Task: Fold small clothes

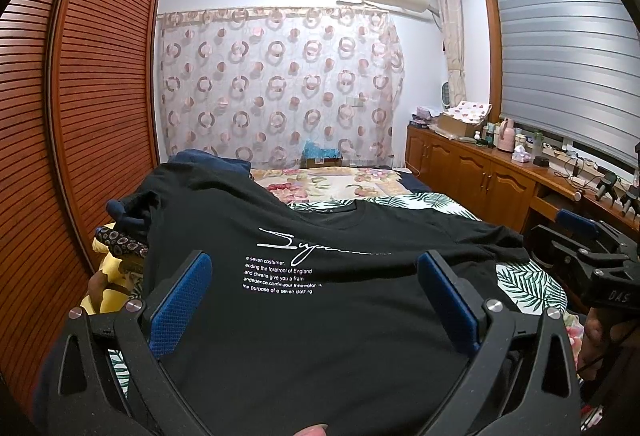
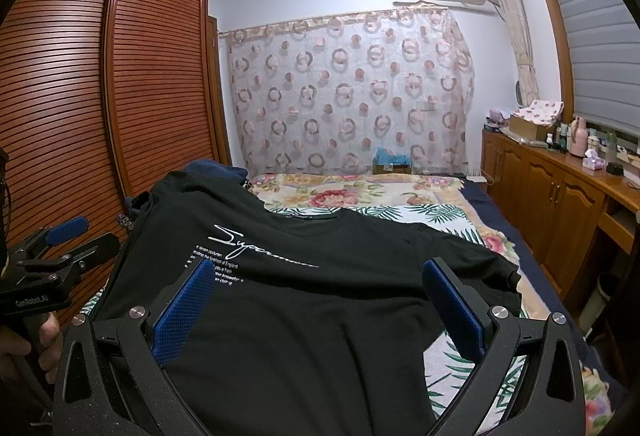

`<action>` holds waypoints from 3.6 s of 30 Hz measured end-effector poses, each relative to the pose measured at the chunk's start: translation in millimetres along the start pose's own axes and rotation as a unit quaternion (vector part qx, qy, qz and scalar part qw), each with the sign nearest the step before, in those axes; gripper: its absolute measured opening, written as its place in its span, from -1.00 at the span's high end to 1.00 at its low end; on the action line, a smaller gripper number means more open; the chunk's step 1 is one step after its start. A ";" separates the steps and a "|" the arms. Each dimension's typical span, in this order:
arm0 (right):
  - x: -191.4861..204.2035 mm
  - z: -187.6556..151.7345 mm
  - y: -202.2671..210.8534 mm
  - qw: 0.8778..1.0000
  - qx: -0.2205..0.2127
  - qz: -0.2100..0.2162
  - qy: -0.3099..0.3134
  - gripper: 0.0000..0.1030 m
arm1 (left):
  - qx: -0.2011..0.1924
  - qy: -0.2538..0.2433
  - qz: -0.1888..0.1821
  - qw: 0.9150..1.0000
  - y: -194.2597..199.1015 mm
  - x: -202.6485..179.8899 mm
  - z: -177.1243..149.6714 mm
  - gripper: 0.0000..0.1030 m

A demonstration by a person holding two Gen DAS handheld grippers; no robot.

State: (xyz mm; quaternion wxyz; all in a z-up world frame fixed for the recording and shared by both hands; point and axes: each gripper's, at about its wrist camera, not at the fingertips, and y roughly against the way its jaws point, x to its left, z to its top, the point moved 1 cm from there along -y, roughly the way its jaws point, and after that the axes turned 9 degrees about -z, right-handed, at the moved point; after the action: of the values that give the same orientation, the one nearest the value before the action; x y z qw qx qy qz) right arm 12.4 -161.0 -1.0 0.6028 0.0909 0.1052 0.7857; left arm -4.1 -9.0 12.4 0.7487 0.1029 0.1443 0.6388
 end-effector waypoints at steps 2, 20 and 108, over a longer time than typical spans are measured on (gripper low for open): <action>-0.2 -0.1 -0.1 1.000 0.000 0.000 0.000 -1.00 | 0.000 0.000 0.000 1.000 -0.5 -0.1 -0.9 -1.00; 0.8 0.1 0.4 1.000 -0.001 -0.001 0.001 -1.00 | -0.003 -0.002 0.001 1.000 2.5 -2.1 2.2 -1.00; 19.0 8.7 -142.7 0.977 0.149 0.138 0.067 -0.75 | 0.085 0.065 0.059 0.992 -67.5 195.4 29.9 -0.80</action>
State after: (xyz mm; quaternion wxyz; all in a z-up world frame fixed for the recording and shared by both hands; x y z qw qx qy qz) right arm 142.4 -106.3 -31.6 0.4598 0.1406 0.2476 0.8411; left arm 96.7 173.7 1.0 0.6868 0.1329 0.2405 0.6729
